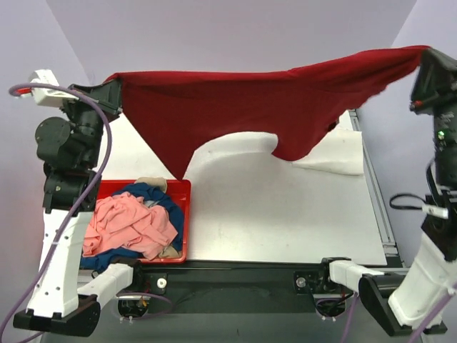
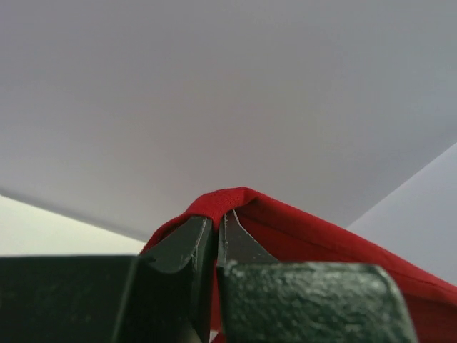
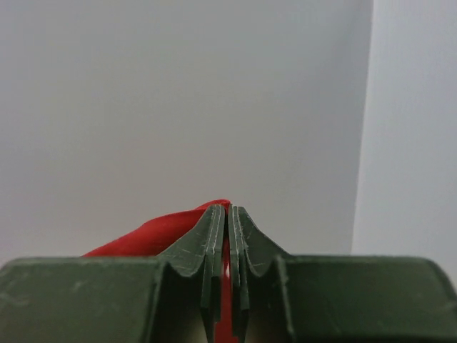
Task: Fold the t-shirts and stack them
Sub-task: Flatten out the tshirt
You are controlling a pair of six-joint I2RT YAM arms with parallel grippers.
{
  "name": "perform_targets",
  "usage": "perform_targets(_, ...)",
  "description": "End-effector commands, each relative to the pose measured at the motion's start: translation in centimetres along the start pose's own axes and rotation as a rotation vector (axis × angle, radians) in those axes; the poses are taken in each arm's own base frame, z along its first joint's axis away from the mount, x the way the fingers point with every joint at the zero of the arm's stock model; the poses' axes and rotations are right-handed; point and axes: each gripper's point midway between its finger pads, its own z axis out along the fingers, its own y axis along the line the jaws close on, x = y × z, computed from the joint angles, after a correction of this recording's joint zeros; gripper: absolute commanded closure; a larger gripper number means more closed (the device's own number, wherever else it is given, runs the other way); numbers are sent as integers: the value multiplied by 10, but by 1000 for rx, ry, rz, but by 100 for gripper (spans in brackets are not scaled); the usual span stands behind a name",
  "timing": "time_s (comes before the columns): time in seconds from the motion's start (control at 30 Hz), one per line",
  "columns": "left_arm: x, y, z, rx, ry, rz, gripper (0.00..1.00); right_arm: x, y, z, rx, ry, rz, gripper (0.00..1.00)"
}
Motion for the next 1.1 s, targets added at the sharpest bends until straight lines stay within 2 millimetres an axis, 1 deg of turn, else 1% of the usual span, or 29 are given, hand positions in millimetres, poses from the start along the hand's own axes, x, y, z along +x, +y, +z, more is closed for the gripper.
perform_targets(0.0, -46, -17, -14, 22, -158, -18, 100, -61, -20, -21, 103, -205, -82, 100)
perform_targets(0.07, -61, -25, -24, 32, -198, -29, 100, -78, -28, -33, 147, -257, -112, 100)
perform_targets(0.13, -71, -26, -30, 21, -228, -42, 100, -87, -31, -39, 163, -288, -133, 100)
perform_targets(0.2, -78, -30, -36, 28, -248, -48, 100, -91, -31, -41, 164, -302, -134, 100)
perform_targets(0.27, -79, -32, -34, 34, -249, -44, 100, -89, -28, -34, 149, -301, -130, 100)
perform_targets(0.33, -76, -33, -30, 43, -235, -39, 100, -81, -26, -23, 137, -281, -129, 100)
perform_targets(0.37, -67, -28, -21, 29, -208, -34, 100, -69, -25, -9, 127, -253, -127, 100)
perform_targets(0.43, -52, -23, -9, 11, -160, -66, 100, -51, -24, 8, 125, -207, -131, 100)
perform_targets(0.47, -32, -11, 9, -26, -101, -64, 100, -33, -25, 25, 126, -164, -135, 100)
perform_targets(0.5, -26, -12, 17, -28, -71, -75, 100, -21, -25, 34, 126, -134, -133, 100)
perform_targets(0.53, -12, -13, 27, -22, -14, -94, 100, -7, -26, 43, 128, -96, -130, 100)
perform_targets(0.57, 19, 5, 52, -73, 73, -81, 100, 17, -25, 60, 125, -44, -126, 100)
perform_targets(0.6, 28, -4, 62, -39, 123, -83, 100, 42, -22, 72, 110, 8, -104, 100)
perform_targets(0.63, 43, 1, 74, -47, 170, -95, 100, 62, -21, 82, 104, 53, -93, 100)
perform_targets(0.67, 81, 25, 100, -96, 253, -81, 100, 99, -21, 101, 102, 127, -86, 100)
perform_targets(0.7, 86, 20, 112, -66, 277, -66, 100, 129, -19, 111, 97, 188, -77, 100)
perform_targets(0.73, 102, 31, 125, -78, 311, -44, 100, 153, -17, 121, 92, 235, -77, 100)
perform_targets(0.77, 148, 68, 145, -159, 409, -35, 100, 201, -17, 139, 104, 320, -64, 100)
perform_targets(0.8, 160, 76, 156, -162, 440, -29, 100, 230, -19, 147, 125, 370, -67, 100)
perform_targets(0.83, 158, 75, 172, -140, 434, -15, 100, 254, -21, 156, 141, 408, -52, 100)
perform_targets(0.87, 195, 103, 189, -183, 494, -16, 91, 308, -25, 169, 164, 496, -56, 100)
perform_targets(0.9, 207, 109, 197, -176, 517, -17, 62, 334, -30, 174, 189, 534, -49, 100)
perform_targets(0.93, 203, 101, 210, -150, 498, -21, 47, 352, -33, 179, 203, 564, -38, 100)
perform_targets(0.97, 232, 126, 219, -191, 544, -16, 33, 401, -40, 185, 225, 642, -30, 82)
perform_targets(1.0, 240, 128, 222, -186, 561, -14, 16, 427, -43, 180, 234, 712, -33, 64)
perform_targets(1.03, 244, 131, 226, -188, 569, -12, 9, 446, -46, 177, 239, 761, -35, 44)
perform_targets(1.07, 253, 137, 226, -206, 597, -17, 5, 468, -50, 178, 258, 800, -23, 21)
